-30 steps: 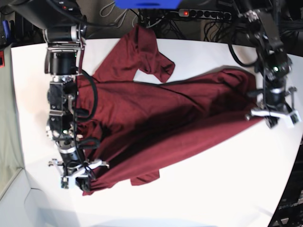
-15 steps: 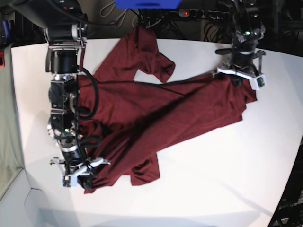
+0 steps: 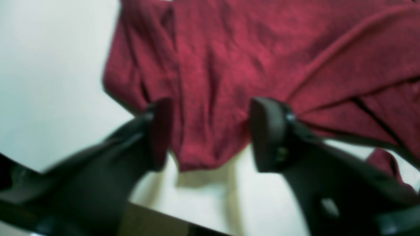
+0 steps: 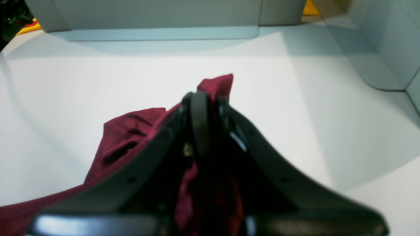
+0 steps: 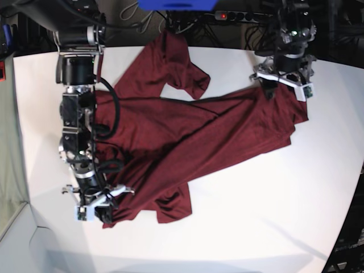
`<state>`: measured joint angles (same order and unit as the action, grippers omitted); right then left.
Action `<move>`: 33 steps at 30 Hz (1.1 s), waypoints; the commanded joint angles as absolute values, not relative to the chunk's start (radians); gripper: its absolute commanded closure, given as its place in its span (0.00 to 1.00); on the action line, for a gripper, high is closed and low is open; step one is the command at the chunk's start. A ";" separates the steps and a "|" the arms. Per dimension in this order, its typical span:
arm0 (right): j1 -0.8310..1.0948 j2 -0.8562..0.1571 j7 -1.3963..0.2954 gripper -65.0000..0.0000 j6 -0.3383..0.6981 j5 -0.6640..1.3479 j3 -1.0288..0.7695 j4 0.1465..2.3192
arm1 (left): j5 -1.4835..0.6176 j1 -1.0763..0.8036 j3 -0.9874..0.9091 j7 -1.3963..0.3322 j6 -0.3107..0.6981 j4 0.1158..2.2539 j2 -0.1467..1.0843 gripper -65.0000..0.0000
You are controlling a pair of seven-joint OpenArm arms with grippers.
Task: Layout the t-shirt on the table in an organized manner, then fold the t-shirt properly
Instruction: 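Regrasp the shirt edge with the left gripper near the shoulder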
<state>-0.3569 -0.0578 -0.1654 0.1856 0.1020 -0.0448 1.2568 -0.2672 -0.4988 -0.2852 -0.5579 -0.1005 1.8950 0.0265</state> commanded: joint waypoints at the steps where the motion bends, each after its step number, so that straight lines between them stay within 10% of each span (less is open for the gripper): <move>1: -0.387 -0.062 -0.131 1.00 0.185 0.107 -0.047 1.277 | -0.265 -0.493 -0.294 -0.532 -0.101 1.919 0.036 0.35; 33: -0.372 -0.065 -0.131 1.00 0.185 0.102 -0.045 1.277 | -0.263 -0.024 -0.394 -0.535 -0.101 1.475 0.084 0.35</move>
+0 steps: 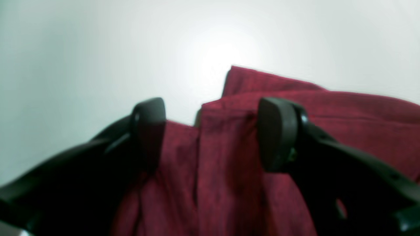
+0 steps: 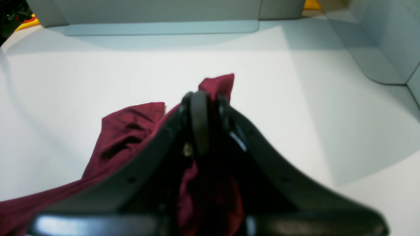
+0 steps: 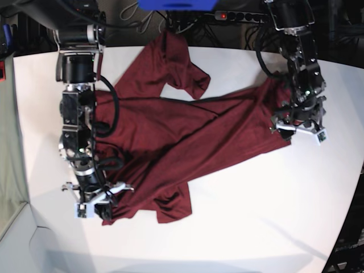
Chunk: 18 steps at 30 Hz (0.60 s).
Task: Layout the t-shirt on the table in an organized manner, then fold the t-shirt properly
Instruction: 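Regrasp the shirt edge with the left gripper near the shoulder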
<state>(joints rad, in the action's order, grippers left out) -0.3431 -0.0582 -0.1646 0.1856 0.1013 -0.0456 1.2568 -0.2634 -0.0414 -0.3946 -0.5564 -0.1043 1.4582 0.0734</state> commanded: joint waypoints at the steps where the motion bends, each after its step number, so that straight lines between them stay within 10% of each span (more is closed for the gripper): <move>1: -0.372 -0.065 -0.131 1.00 0.185 0.102 -0.045 1.277 | -0.263 -0.022 -0.394 -0.535 -0.101 1.475 0.084 0.36; 18: -0.372 -0.065 -0.131 1.00 0.185 0.102 -0.045 1.277 | -0.265 -0.015 -0.394 -0.533 -0.033 1.422 0.077 0.47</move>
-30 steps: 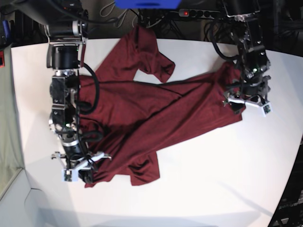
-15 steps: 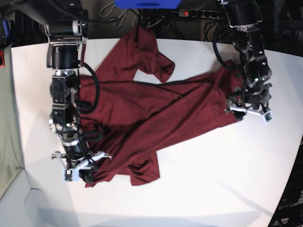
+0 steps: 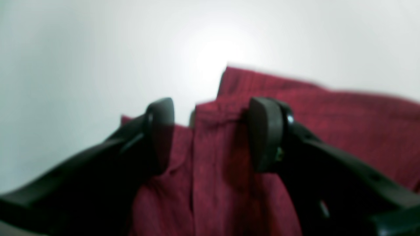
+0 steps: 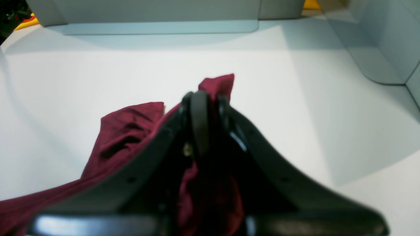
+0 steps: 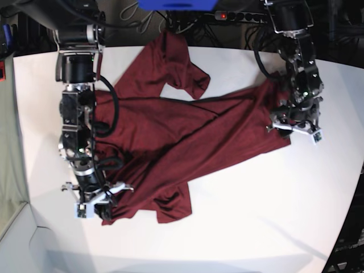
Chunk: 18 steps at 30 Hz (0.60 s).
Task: Layout the t-shirt on the table in an organized manner, then fold the t-shirt properly
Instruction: 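Regrasp the shirt edge with the left gripper near the shoulder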
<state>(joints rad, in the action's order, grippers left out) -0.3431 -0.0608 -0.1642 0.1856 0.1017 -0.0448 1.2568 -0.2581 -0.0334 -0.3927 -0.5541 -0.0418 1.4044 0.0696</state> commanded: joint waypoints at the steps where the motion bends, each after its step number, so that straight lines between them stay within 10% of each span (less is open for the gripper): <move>1: -0.372 -0.065 -0.131 1.00 0.185 0.102 -0.045 1.277 | -0.265 -0.015 -0.394 -0.533 -0.010 1.419 0.077 0.47; 18: -0.372 -0.067 -0.131 1.00 0.185 0.102 -0.045 1.277 | -0.265 -0.018 -0.397 -0.538 0.018 1.431 0.076 0.63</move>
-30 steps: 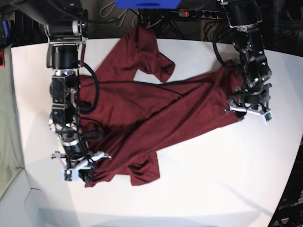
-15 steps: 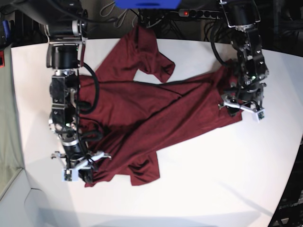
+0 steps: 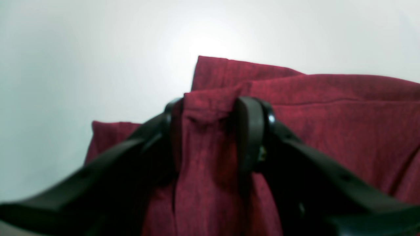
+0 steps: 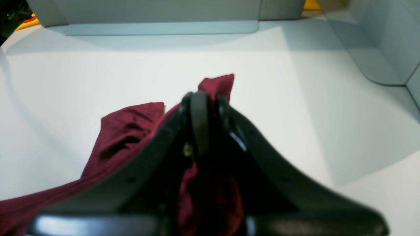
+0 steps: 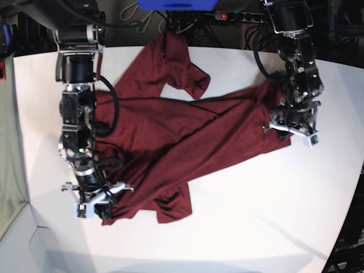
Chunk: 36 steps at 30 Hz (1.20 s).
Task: Layout the t-shirt on the table in an organized manner, then fold the t-shirt properly
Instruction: 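Regrasp the shirt edge with the left gripper near the shoulder, then lift the shirt high with both grippers holding opposite edges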
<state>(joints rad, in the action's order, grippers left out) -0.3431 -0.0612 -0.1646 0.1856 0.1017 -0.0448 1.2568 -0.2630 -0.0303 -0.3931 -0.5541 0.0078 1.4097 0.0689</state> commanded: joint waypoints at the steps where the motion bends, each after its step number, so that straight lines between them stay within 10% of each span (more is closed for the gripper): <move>1: -0.374 -0.067 -0.131 1.00 0.185 0.102 -0.045 1.277 | -0.265 -0.021 -0.397 -0.538 0.018 1.432 0.076 0.63; 8: -0.374 -0.067 -0.131 1.00 0.185 0.102 -0.045 1.277 | -0.265 -0.021 -0.403 -0.536 0.013 1.432 0.079 1.00; 36: -0.398 -0.064 -0.133 1.00 0.185 0.107 -0.048 1.417 | -0.263 0.237 -0.516 -0.541 0.016 1.730 0.183 1.00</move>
